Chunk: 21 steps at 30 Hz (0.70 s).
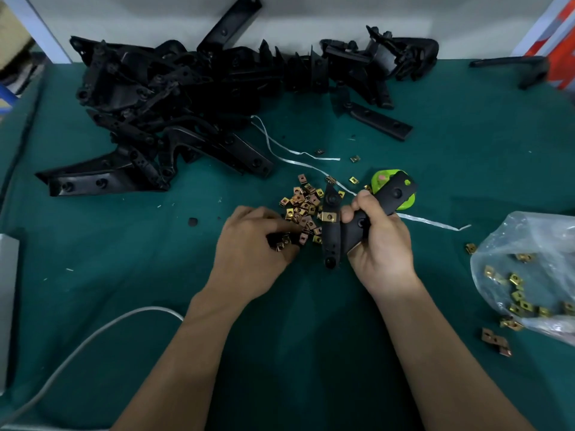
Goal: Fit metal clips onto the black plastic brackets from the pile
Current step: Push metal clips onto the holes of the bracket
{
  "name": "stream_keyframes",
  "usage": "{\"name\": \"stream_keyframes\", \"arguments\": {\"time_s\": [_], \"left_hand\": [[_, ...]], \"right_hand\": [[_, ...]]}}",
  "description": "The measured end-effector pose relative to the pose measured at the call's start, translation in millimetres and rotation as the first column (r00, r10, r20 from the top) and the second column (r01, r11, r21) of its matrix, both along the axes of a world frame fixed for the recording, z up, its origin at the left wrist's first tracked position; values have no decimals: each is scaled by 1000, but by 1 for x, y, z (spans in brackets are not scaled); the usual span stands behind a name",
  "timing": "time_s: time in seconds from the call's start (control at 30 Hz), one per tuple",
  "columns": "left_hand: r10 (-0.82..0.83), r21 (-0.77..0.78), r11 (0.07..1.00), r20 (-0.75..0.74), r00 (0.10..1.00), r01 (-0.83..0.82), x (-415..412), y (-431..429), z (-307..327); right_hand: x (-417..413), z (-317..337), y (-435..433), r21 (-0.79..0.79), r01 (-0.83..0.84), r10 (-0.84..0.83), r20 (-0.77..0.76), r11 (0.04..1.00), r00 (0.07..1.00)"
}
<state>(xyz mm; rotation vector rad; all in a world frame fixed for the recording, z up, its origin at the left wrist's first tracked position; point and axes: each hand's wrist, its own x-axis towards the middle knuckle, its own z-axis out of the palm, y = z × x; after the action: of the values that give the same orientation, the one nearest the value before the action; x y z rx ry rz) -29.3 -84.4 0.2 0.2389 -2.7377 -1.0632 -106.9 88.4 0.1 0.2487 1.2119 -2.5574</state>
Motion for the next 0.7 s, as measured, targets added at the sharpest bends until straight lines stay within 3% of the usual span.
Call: {"name": "stream_keyframes", "arguments": {"time_s": [0.07,0.27,0.5,0.7], "left_hand": [[-25,-55,998,5,1000,25,-3,3,-2],[96,22,995,-113,989,-94,0,4,-4],[277,289,923,-43,960,-253,0,1,2],[213,577,801,-26,977,-159,-1,2,4]], "right_hand": [[0,1,0,-14,-11,11,8,1000,1000],[0,0,1,-22,-18,18,15,1000,1000],[0,1,0,-7,-3,3,27,1000,1000],[0,-1,0,-16,-7,7,19,1000,1000]]}}
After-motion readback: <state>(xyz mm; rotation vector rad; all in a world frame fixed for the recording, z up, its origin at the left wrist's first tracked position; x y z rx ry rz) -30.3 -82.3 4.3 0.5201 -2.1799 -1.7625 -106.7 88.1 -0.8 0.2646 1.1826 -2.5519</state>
